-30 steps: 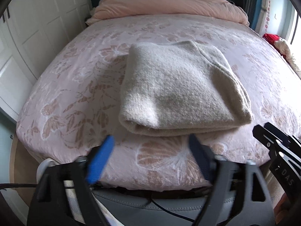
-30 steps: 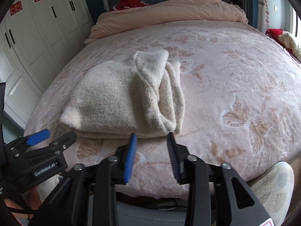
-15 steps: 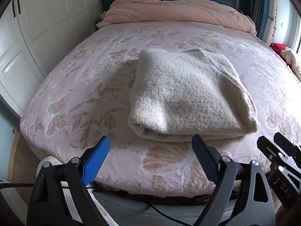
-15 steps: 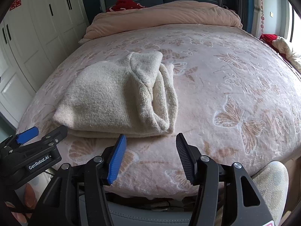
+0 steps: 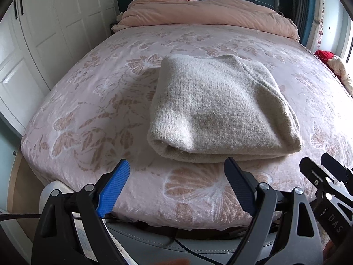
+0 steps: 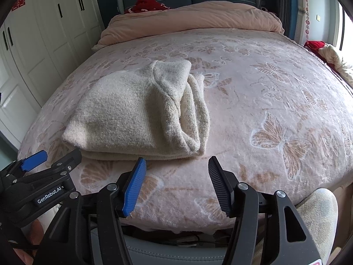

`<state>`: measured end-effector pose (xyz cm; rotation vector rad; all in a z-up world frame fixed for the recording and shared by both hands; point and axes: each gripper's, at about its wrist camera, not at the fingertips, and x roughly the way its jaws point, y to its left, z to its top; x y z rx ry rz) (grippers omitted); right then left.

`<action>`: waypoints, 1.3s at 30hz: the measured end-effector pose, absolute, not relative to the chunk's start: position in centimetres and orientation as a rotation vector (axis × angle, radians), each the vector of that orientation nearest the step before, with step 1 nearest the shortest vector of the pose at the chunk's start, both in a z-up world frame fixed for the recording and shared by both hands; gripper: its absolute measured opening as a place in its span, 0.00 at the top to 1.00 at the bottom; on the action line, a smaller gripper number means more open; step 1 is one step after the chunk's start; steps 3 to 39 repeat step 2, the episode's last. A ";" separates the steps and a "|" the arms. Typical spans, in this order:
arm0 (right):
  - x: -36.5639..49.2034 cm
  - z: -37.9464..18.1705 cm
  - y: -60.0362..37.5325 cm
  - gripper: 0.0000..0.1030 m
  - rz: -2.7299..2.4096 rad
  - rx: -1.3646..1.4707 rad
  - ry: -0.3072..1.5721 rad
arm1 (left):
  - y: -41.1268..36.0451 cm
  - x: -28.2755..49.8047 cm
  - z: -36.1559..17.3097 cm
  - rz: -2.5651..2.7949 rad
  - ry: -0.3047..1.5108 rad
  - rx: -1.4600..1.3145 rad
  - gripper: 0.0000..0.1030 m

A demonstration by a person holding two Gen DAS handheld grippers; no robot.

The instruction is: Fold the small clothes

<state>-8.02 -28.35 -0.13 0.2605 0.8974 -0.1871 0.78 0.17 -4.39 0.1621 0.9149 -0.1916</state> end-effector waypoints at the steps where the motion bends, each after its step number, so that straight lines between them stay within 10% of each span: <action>1: -8.0 -0.1 -28.2 0.43 -0.186 0.257 0.897 | 0.1 0.7 -4.4 -0.193 0.913 0.165 0.18; 39: -8.0 -0.1 -28.0 0.43 -0.185 0.254 0.897 | 0.0 0.7 -4.4 -0.198 0.913 0.167 0.18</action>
